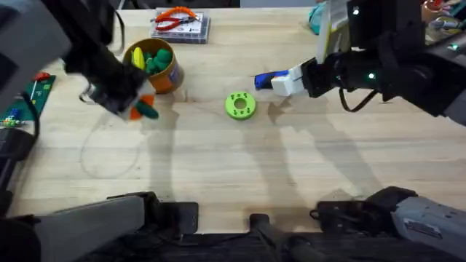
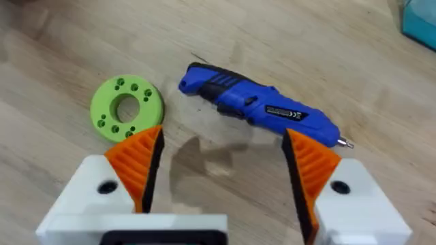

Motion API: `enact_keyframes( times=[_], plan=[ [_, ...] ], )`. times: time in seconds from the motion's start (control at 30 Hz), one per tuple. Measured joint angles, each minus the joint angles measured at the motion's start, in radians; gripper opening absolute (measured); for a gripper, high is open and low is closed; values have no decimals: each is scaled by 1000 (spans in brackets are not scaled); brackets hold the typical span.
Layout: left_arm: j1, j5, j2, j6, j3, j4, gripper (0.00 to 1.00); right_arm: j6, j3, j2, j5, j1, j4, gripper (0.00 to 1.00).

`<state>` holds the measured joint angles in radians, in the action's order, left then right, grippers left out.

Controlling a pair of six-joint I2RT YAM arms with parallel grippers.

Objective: Pick up the gripper from the table and insert it into the empty holder that is missing its gripper. Then pick up a screw, insert it into the mounting hole, and use the screwdriver to tighten it. Finally, clean up the table by picking up the vegetable and placing it into the bucket.

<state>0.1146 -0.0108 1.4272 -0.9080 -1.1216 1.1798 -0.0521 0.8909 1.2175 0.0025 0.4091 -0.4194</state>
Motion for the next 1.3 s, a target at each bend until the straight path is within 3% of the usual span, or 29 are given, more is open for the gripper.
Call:
enact_keyframes(
  times=[0.13, 0.23, 0.47, 0.63, 0.97, 1.17, 1.3],
  plan=[
    [0, 9, -3, 3, -117, -6, 128, 0, 0, 0, 0, 0, 1, 965],
    [0, 15, -5, 3, -159, -98, 121, 0, 0, 0, 0, 0, 1, 965],
    [0, 15, -5, 3, -163, -309, 104, 0, 0, 0, 0, 0, 1, 965],
    [0, -4, 5, 2, -163, -383, 115, 0, 0, 0, 0, 0, 1, 965],
    [0, -8, 119, 5, -163, -387, 483, 0, 0, 0, 0, 0, 1, 965],
    [0, -4, 127, 7, -163, -379, 944, 0, 0, 0, 0, 0, 1, 965],
    [0, -1, 126, 3, -163, -357, 993, 0, 0, 0, 0, 0, 1, 965]
  ],
)
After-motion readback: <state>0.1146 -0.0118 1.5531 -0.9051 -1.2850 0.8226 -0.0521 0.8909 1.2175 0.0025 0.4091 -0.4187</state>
